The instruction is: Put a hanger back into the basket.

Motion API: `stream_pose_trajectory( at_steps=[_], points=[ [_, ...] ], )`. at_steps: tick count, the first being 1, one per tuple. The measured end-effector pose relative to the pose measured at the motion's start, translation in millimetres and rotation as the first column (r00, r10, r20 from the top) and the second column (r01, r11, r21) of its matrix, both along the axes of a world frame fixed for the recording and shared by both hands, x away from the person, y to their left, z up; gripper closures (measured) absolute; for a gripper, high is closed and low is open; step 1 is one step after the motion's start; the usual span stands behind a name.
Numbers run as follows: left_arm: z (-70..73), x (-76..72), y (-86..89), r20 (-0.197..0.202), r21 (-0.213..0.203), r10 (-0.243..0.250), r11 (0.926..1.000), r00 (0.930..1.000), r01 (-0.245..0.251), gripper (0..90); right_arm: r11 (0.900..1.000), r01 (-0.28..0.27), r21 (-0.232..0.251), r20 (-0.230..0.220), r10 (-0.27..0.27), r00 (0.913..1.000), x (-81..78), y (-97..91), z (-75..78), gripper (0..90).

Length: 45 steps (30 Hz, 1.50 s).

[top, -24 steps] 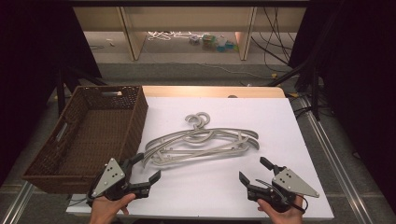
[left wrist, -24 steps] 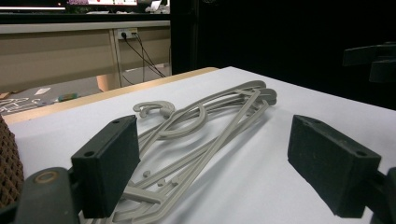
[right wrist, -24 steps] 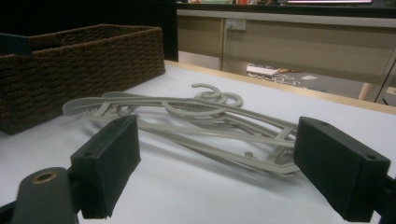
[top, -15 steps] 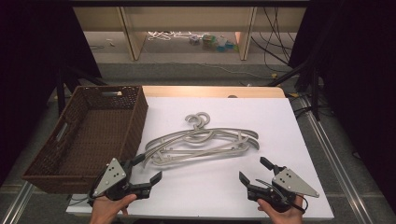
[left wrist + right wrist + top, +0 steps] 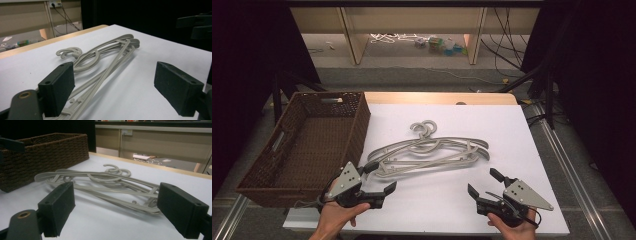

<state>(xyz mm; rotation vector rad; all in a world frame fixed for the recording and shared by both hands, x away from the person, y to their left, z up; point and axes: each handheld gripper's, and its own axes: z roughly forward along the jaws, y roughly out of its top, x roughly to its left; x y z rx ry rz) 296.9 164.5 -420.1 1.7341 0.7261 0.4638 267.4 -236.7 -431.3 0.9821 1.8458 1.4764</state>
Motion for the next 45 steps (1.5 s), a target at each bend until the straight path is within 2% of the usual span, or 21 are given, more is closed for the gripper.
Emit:
stream_pose_trajectory(
  at_steps=[7,11,12,18,19,20,21,23,25,26,27,29,30,31,32,34,36,37,38,41,45],
  points=[
    [14.7,25.2,-10.7,-0.032,0.086,-0.006,0.9963,0.9995,0.009,19.0,1.0,-0.006,0.003,0.003,0.006,1.0,-0.1,0.4,0.4,15.7],
    [17.1,39.5,-16.1,-0.046,0.151,-0.007,0.9884,0.9989,0.014,19.3,1.0,-0.007,0.005,0.019,0.007,0.9998,0.8,0.7,0.3,15.7],
    [17.9,42.8,-17.5,-0.053,0.162,-0.004,0.9867,0.9986,0.012,19.6,0.9998,-0.007,0.017,-0.028,0.008,0.9996,-1.8,1.7,0.7,15.8],
    [19.3,65.4,-28.1,-0.105,0.235,0.003,0.9717,0.9944,0.022,20.7,0.9995,-0.026,0.02,-0.03,0.026,0.9992,-0.7,2.4,0.2,15.7],
    [19.3,65.4,-28.1,-0.105,0.235,0.003,0.9717,0.9944,0.022,20.7,0.9995,-0.026,0.02,-0.03,0.026,0.9992,-0.7,2.4,0.2,15.7],
    [20.3,73.9,-31.9,-0.102,0.276,0.017,0.9612,0.9946,0.012,21.4,0.9994,-0.027,0.021,-0.03,0.028,0.9992,-0.8,2.6,0.3,15.8],
    [20.3,73.9,-31.9,-0.102,0.276,0.017,0.9612,0.9946,0.012,22.3,0.9994,-0.028,0.022,-0.03,0.028,0.9991,-0.9,2.7,0.6,15.8],
    [22.1,88.4,-37.6,-0.068,0.347,0.008,0.9376,0.9976,0.016,23.2,0.9993,-0.028,0.025,-0.024,0.028,0.9993,-0.4,2.8,0.2,15.8],
    [21.0,92.4,-40.4,-0.075,0.349,0.011,0.9372,0.9971,0.016,23.2,0.9992,-0.031,0.025,-0.03,0.032,0.999,-0.5,2.4,0.3,15.8],
    [19.4,100.4,-44.9,-0.109,0.361,0.005,0.9318,0.994,0.035,23.2,0.9997,-0.015,0.018,-0.026,0.015,0.9995,-0.9,1.2,1.1,15.8],
    [19.4,100.4,-44.9,-0.109,0.361,0.005,0.9318,0.994,0.035,23.2,0.9996,-0.019,0.019,-0.035,0.02,0.9992,-1.0,0.7,1.3,15.9],
    [17.4,107.2,-48.4,-0.114,0.381,0.007,0.9238,0.9935,0.037,23.4,0.9994,-0.024,0.026,-0.037,0.025,0.999,-0.8,0.1,1.1,15.9],
    [14.4,115.3,-49.8,-0.126,0.407,0.002,0.9121,0.992,0.05,24.2,0.9994,-0.023,0.024,-0.039,0.024,0.9989,-1.0,-1.2,1.6,15.9],
    [14.4,115.3,-49.8,-0.126,0.407,0.002,0.9121,0.992,0.05,24.6,0.9997,-0.02,0.017,-0.043,0.021,0.9989,-1.2,-1.5,2.0,15.8],
    [11.3,124.9,-48.2,-0.158,0.418,-0.003,0.9059,0.9874,0.07,24.9,0.9997,-0.02,0.015,-0.042,0.021,0.9989,-1.1,-1.6,1.9,15.8],
    [9.2,128.9,-47.7,-0.169,0.415,0.004,0.9073,0.9856,0.067,25.6,0.9991,-0.03,0.03,-0.035,0.031,0.9989,-0.2,-1.2,1.1,15.8],
    [5.3,135.1,-47.2,-0.187,0.428,0.017,0.9012,0.9822,0.066,26.3,0.9991,-0.026,0.034,-0.029,0.027,0.9992,0.3,-0.5,0.7,15.9],
    [0.7,138.9,-48.9,-0.191,0.465,0.038,0.8833,0.9808,0.057,26.3,0.9992,-0.029,0.029,-0.035,0.03,0.9989,0.2,-0.7,0.6,15.8],
    [-2.4,140.6,-50.6,-0.197,0.48,0.043,0.8751,0.9794,0.058,26.3,0.9998,-0.019,0.011,-0.049,0.02,0.9986,-0.7,-1.3,1.4,15.8],
    [-10.3,145.9,-54.5,-0.232,0.501,0.062,0.8633,0.9707,0.064,28.4,0.9992,-0.028,0.029,-0.038,0.029,0.9989,0.6,0.3,0.3,15.9],
    [-17.0,153.6,-59.5,-0.24,0.538,0.065,0.8396,0.9686,0.076,31.2,0.9996,-0.028,0.009,-0.052,0.028,0.9983,0.0,0.4,1.0,15.9]
  ],
)
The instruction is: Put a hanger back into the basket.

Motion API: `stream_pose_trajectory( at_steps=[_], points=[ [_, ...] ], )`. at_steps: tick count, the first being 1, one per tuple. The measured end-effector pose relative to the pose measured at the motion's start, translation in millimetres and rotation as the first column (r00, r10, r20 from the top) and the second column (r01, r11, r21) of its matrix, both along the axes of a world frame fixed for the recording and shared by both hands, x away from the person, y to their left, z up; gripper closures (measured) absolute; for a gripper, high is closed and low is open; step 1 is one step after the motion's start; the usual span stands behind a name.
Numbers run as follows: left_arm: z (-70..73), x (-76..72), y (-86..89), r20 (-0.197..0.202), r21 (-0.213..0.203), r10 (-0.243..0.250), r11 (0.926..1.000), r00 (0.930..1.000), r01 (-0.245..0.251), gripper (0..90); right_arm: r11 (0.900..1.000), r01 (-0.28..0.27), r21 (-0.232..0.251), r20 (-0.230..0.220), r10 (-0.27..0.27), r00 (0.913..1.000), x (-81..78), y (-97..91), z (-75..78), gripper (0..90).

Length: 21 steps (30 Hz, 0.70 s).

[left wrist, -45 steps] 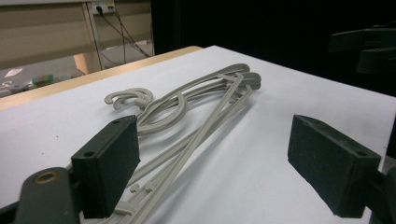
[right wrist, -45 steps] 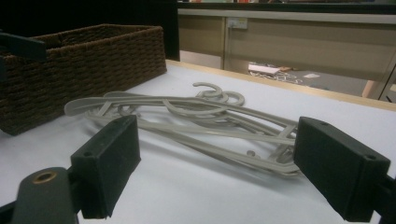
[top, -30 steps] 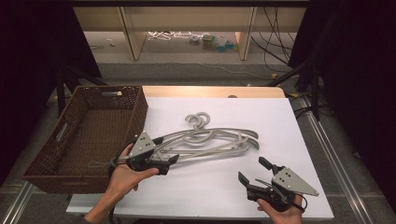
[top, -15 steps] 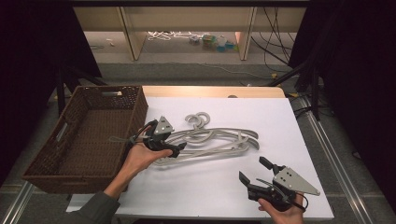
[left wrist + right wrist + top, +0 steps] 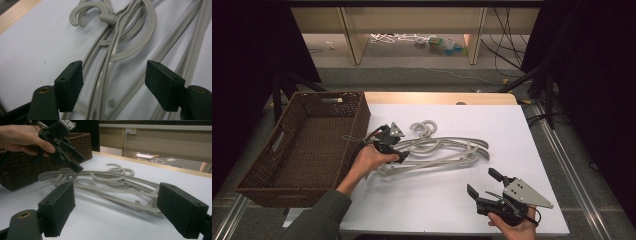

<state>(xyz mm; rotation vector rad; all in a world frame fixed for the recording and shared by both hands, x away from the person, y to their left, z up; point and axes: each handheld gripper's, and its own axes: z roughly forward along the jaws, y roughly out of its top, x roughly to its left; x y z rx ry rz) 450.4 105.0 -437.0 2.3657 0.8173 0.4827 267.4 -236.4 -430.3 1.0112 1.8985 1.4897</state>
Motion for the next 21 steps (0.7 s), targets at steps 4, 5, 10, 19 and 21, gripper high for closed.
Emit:
stream_pose_trajectory(
  at_steps=[4,5,10,19,21],
  points=[
    [-5.1,7.3,-3.9,-0.013,0.069,-0.015,0.9975,0.9998,0.015,35.6,0.9999,-0.006,0.012,0.01,0.006,0.9999,1.0,-0.1,-0.9,15.9],
    [-6.2,9.2,-4.2,-0.019,0.078,-0.017,0.9967,0.9997,0.018,35.8,0.9996,-0.012,0.024,0.01,0.012,0.9999,1.2,0.5,-1.2,15.9],
    [-9.8,14.7,-4.8,-0.041,0.124,-0.029,0.9918,0.9988,0.033,39.7,0.9997,-0.006,0.023,0.015,0.006,0.9999,1.5,0.1,-1.1,15.9],
    [-20.9,22.4,-8.1,-0.06,0.191,-0.06,0.979,0.9964,0.071,51.6,0.9999,-0.006,0.008,0.002,0.006,1.0,1.3,0.4,-1.2,16.2],
    [-23.2,24.4,-7.8,-0.06,0.187,-0.053,0.9803,0.9968,0.063,55.4,1.0,-0.01,0.001,-0.006,0.01,0.9999,1.1,0.1,-0.8,16.3]
  ],
)
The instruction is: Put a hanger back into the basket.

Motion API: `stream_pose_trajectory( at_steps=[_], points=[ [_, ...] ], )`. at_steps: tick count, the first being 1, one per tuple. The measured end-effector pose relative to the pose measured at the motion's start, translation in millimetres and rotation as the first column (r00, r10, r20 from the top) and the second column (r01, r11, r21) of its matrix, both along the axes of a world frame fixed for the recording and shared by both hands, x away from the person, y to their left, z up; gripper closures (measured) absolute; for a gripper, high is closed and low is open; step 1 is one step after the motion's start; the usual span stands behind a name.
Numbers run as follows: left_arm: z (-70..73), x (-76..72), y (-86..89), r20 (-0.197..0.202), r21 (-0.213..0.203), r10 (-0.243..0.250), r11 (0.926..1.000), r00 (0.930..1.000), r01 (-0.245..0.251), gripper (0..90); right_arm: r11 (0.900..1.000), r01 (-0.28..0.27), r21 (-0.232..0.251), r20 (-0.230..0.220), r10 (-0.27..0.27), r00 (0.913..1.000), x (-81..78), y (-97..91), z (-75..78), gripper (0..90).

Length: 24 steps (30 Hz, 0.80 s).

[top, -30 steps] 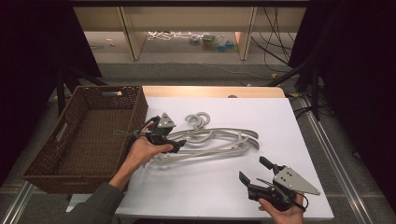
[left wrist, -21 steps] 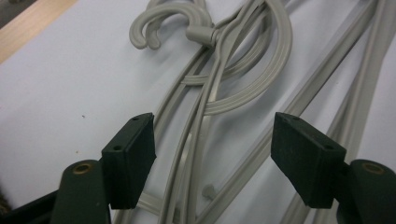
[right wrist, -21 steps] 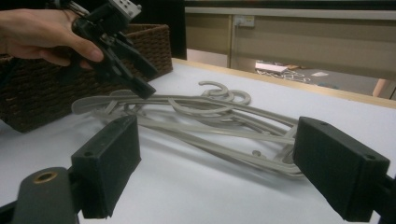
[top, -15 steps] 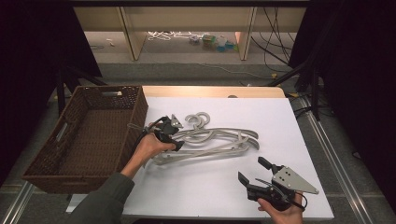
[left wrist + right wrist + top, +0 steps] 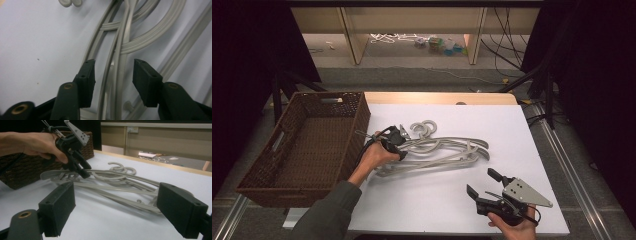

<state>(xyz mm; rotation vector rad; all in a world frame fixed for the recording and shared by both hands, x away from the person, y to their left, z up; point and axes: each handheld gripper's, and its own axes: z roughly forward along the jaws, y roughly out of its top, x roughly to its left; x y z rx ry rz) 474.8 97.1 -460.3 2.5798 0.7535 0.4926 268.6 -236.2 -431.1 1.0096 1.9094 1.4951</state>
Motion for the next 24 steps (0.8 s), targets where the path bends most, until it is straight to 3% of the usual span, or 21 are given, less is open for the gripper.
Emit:
stream_pose_trajectory(
  at_steps=[5,10,19,23,24],
  points=[
    [-3.9,1.8,0.2,-0.008,0.015,-0.017,0.9997,0.9998,0.017,66.4,1.0,0.001,0.007,0.011,-0.001,0.9999,0.7,-0.1,-0.5,16.5],
    [-0.7,2.0,3.0,0.013,0.015,-0.031,0.9994,0.9994,0.031,75.7,1.0,-0.006,0.005,-0.002,0.006,1.0,0.6,-0.7,-0.3,16.6],
    [1.8,0.0,5.1,0.01,0.012,-0.052,0.9986,0.9986,0.051,79.4,0.9999,-0.009,0.006,-0.001,0.009,1.0,1.4,-0.9,-0.9,16.8],
    [5.6,-2.0,6.2,0.029,0.008,-0.056,0.9984,0.998,0.056,80.3,0.9999,-0.008,0.006,-0.003,0.008,1.0,1.5,-0.8,-1.1,16.8],
    [9.1,-3.5,7.2,0.043,-0.013,-0.054,0.9984,0.9976,0.055,80.6,1.0,-0.007,0.006,-0.004,0.007,1.0,1.5,-0.7,-1.1,16.8]
  ],
)
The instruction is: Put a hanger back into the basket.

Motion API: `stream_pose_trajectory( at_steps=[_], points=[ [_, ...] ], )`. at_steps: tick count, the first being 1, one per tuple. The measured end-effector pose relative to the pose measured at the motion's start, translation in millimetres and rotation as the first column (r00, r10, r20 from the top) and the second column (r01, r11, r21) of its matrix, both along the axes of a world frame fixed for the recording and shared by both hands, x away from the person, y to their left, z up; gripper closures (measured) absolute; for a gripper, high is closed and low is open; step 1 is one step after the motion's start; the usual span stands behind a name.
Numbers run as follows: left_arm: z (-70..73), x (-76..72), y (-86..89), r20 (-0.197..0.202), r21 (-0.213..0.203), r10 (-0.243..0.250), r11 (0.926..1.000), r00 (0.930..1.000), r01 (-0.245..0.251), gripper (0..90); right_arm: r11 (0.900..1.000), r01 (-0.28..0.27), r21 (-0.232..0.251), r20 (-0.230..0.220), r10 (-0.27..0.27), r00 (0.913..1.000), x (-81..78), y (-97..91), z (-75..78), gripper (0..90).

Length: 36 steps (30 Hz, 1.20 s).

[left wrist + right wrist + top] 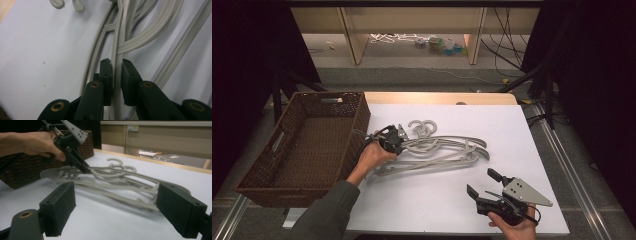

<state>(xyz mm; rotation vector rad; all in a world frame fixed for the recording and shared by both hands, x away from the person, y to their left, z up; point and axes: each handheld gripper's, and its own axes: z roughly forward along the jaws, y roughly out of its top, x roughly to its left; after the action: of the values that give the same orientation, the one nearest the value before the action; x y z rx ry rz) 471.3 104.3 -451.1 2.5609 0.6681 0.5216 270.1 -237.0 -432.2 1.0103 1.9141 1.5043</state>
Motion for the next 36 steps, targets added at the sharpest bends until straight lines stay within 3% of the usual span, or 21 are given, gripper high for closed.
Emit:
stream_pose_trajectory(
  at_steps=[2,5,9,10,17,20,27,31,36],
  points=[
    [2.0,-0.7,0.6,0.005,-0.003,-0.004,1.0,1.0,0.004,81.2,1.0,0.0,0.0,0.002,0.0,1.0,0.1,0.1,-0.2,16.8],
    [7.0,-3.6,4.1,0.004,-0.056,0.019,0.9983,0.9998,-0.019,81.3,1.0,-0.001,-0.002,0.001,0.001,1.0,0.0,0.3,-0.1,16.8],
    [12.9,-6.9,6.9,0.013,-0.07,0.017,0.9974,0.9998,-0.016,81.5,1.0,-0.001,-0.003,0.001,0.001,1.0,0.1,0.5,-0.1,16.8],
    [17.4,-10.4,7.1,0.028,-0.089,0.019,0.9959,0.9994,-0.017,81.5,1.0,0.001,0.001,0.005,-0.001,1.0,0.4,0.8,-0.6,16.8],
    [35.0,-21.1,9.8,0.062,-0.118,0.015,0.9929,0.998,-0.007,81.7,1.0,-0.004,0.003,0.0,0.004,1.0,0.2,1.4,-0.6,16.8],
    [51.2,-28.4,12.2,0.104,-0.168,0.02,0.9858,0.9944,-0.002,81.8,1.0,-0.003,0.001,0.002,0.003,1.0,0.3,1.5,-0.6,16.8],
    [80.5,-34.4,25.7,0.138,-0.19,0.038,0.9817,0.9897,-0.011,82.0,1.0,-0.002,0.003,0.003,0.002,1.0,0.3,1.3,-0.5,16.8],
    [90.1,-33.9,33.9,0.139,-0.204,0.053,0.9787,0.9888,-0.024,82.0,0.9999,-0.008,0.008,-0.005,0.008,1.0,0.5,1.7,-0.8,16.8],
    [108.1,-34.5,48.2,0.165,-0.213,0.086,0.9758,0.9825,-0.049,82.0,1.0,0.001,-0.003,-0.011,-0.001,0.9999,0.6,1.4,-0.5,16.8]
  ],
)
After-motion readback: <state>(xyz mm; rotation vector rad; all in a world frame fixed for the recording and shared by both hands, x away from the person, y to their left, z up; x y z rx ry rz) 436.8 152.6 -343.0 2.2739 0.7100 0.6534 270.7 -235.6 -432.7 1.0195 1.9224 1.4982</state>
